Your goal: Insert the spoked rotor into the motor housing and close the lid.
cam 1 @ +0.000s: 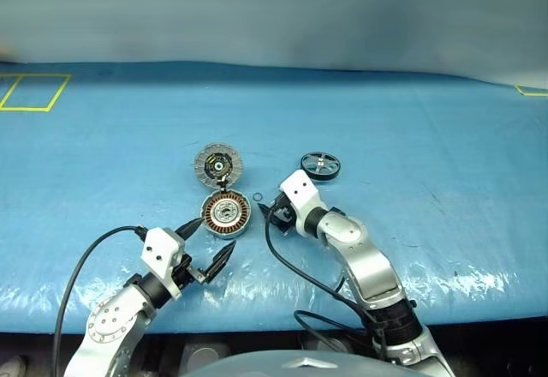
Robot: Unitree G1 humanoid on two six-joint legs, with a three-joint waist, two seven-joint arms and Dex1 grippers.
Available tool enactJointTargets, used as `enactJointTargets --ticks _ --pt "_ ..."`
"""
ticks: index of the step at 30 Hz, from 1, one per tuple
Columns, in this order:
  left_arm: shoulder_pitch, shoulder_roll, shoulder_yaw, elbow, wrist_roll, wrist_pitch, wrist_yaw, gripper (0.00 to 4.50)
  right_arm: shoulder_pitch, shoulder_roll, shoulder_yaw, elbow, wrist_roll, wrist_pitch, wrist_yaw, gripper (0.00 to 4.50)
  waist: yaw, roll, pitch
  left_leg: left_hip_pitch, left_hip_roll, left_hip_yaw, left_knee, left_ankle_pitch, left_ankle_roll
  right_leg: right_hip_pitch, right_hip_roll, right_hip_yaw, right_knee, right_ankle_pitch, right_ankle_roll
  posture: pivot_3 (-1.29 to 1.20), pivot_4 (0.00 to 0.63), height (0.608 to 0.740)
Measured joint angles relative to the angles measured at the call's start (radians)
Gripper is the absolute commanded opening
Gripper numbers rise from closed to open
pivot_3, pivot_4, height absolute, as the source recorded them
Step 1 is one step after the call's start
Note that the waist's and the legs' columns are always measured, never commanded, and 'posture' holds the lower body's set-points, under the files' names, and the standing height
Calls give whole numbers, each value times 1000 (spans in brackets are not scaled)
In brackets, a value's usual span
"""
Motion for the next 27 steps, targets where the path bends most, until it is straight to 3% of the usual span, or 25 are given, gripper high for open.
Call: enactJointTargets --ticks 14,17,25,27 --pt "16 0 5 -21 1 1 13 4500 -91 36 42 239 21 -169 -36 4114 -6 0 0 1 0 0 0 0 0 1 0 0 0 0 0 0 150 740" --pt "18 0 6 -22 1 1 14 4500 -116 55 36 291 30 -190 -43 3512 -9 0 0 1 1 0 0 0 0 1 1 0 0 0 0 0 150 740" --pt "34 -2 7 -28 3 1 31 4500 -90 48 55 287 39 -198 -26 880 -4 -1 -3 3 0 0 0 0 0 2 1 0 0 0 0 0 150 740" --pt "41 -4 9 -28 3 1 36 4500 -62 31 55 256 47 -188 -21 649 0 -3 -5 2 0 0 0 0 0 2 0 0 0 0 0 0 150 740"
